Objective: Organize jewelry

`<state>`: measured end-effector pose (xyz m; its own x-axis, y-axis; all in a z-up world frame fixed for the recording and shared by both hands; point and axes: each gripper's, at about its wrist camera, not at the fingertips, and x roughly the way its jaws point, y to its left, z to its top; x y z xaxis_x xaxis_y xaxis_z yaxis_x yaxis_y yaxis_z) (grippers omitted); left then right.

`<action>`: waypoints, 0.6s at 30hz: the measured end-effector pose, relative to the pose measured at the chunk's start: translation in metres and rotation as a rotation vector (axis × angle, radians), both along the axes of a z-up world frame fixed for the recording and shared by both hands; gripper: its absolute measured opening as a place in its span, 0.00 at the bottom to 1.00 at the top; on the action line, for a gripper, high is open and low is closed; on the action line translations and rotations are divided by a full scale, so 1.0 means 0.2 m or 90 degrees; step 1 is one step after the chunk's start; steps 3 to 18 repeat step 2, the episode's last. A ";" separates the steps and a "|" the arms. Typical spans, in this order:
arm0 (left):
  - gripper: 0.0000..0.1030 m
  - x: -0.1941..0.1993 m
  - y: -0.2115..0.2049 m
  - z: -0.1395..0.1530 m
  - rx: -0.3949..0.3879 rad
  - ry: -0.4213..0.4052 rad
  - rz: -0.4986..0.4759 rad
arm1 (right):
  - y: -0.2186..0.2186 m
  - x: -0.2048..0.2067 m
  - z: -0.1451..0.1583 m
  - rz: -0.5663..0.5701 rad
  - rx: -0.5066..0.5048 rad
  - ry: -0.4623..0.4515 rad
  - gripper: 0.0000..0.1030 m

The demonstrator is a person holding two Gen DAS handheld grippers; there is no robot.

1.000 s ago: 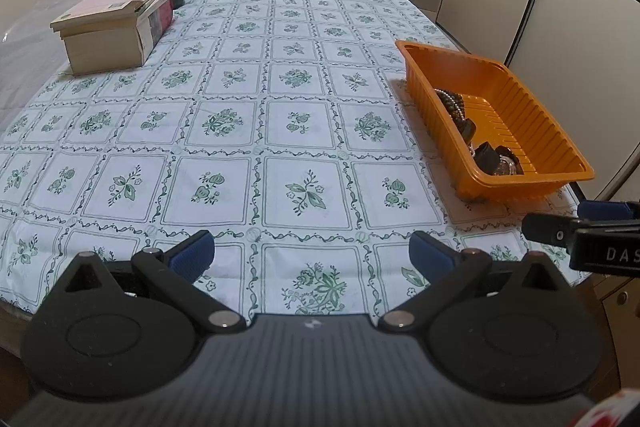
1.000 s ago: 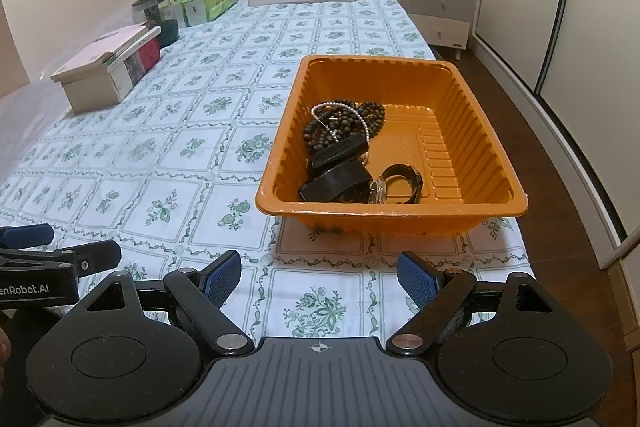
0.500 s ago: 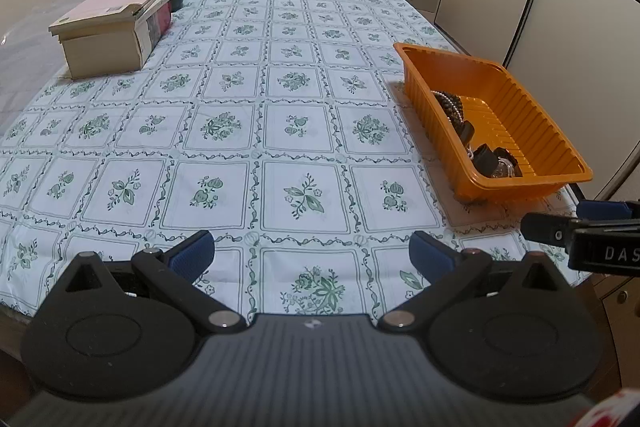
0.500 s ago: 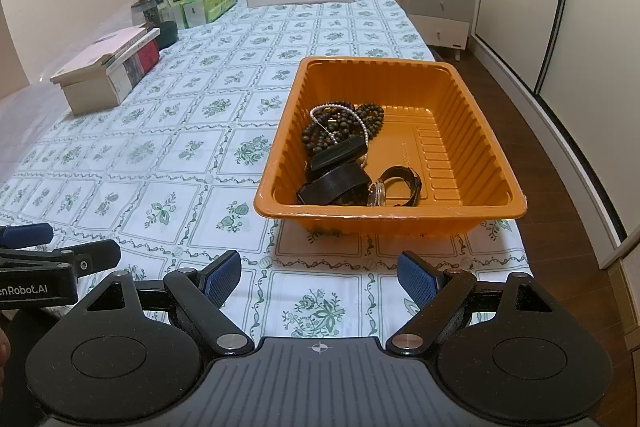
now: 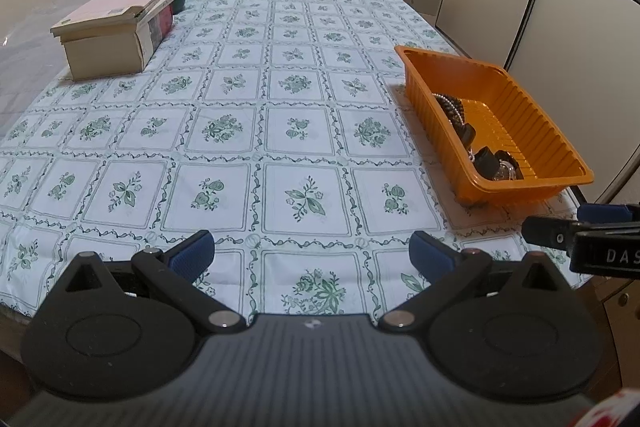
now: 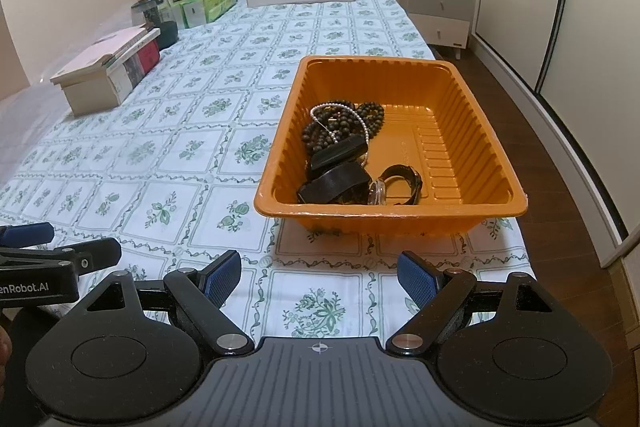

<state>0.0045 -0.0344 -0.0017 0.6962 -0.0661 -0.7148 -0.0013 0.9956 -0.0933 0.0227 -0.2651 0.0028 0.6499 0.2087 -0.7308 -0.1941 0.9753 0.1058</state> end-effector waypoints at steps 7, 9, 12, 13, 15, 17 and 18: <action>1.00 -0.01 0.01 0.00 -0.012 -0.006 -0.005 | 0.00 0.00 0.00 0.000 0.001 0.000 0.82; 1.00 -0.01 0.01 0.00 -0.012 -0.006 -0.005 | 0.00 0.00 0.00 0.000 0.001 0.000 0.82; 1.00 -0.01 0.01 0.00 -0.012 -0.006 -0.005 | 0.00 0.00 0.00 0.000 0.001 0.000 0.82; 1.00 -0.01 0.01 0.00 -0.012 -0.006 -0.005 | 0.00 0.00 0.00 0.000 0.001 0.000 0.82; 1.00 -0.01 0.01 0.00 -0.012 -0.006 -0.005 | 0.00 0.00 0.00 0.000 0.001 0.000 0.82; 1.00 -0.01 0.01 0.00 -0.012 -0.006 -0.005 | 0.00 0.00 0.00 0.000 0.001 0.000 0.82; 1.00 -0.01 0.01 0.00 -0.012 -0.006 -0.005 | 0.00 0.00 0.00 0.000 0.001 0.000 0.82</action>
